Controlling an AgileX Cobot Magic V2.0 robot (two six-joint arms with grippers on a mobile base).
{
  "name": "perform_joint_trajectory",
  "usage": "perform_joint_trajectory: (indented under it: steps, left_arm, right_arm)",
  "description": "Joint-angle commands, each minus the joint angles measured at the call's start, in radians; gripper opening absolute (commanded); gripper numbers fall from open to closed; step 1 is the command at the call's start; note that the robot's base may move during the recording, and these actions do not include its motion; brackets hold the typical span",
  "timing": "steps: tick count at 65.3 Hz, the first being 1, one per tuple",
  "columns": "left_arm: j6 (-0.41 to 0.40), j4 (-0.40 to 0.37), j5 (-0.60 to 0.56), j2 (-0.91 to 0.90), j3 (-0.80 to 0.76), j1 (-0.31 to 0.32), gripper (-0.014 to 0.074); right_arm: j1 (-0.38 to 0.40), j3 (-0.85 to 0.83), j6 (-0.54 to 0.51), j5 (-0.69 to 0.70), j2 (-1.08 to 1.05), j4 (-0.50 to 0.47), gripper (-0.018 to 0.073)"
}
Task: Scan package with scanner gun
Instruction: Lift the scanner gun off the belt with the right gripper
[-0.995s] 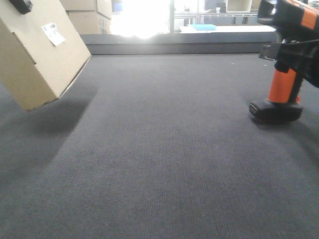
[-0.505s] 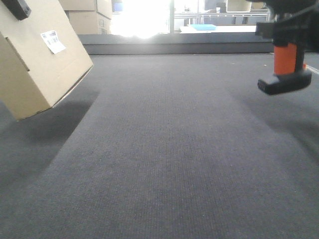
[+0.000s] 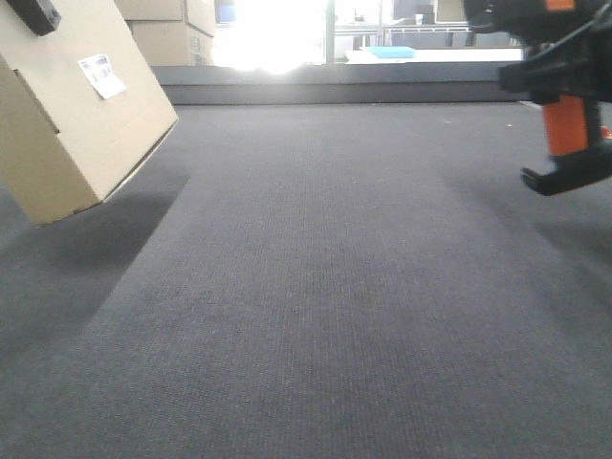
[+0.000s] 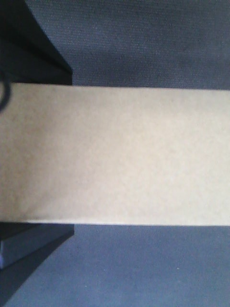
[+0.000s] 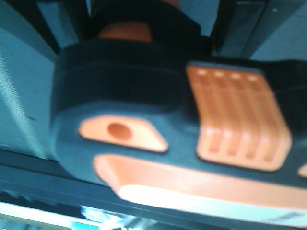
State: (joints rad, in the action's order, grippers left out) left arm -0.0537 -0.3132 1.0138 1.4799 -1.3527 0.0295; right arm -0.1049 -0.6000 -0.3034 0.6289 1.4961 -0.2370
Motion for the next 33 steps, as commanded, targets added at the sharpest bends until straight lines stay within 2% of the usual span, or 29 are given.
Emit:
perform_joint_trajectory:
  steps: [1, 8, 33]
  left_arm:
    - [0.002, -0.014, -0.015, -0.011, -0.012, 0.006, 0.0171]
    - [0.002, -0.014, -0.01, -0.011, -0.012, 0.006, 0.0171]
    - [0.002, -0.017, 0.019, -0.011, -0.012, 0.006, 0.0171]
  right_arm:
    - [0.002, -0.018, -0.066, 0.062, -0.016, -0.059, 0.0254]
    - [0.002, -0.018, -0.066, 0.086, -0.016, -0.026, 0.0254]
    - [0.004, -0.037, -0.1, 0.091, 0.032, -0.029, 0.0254]
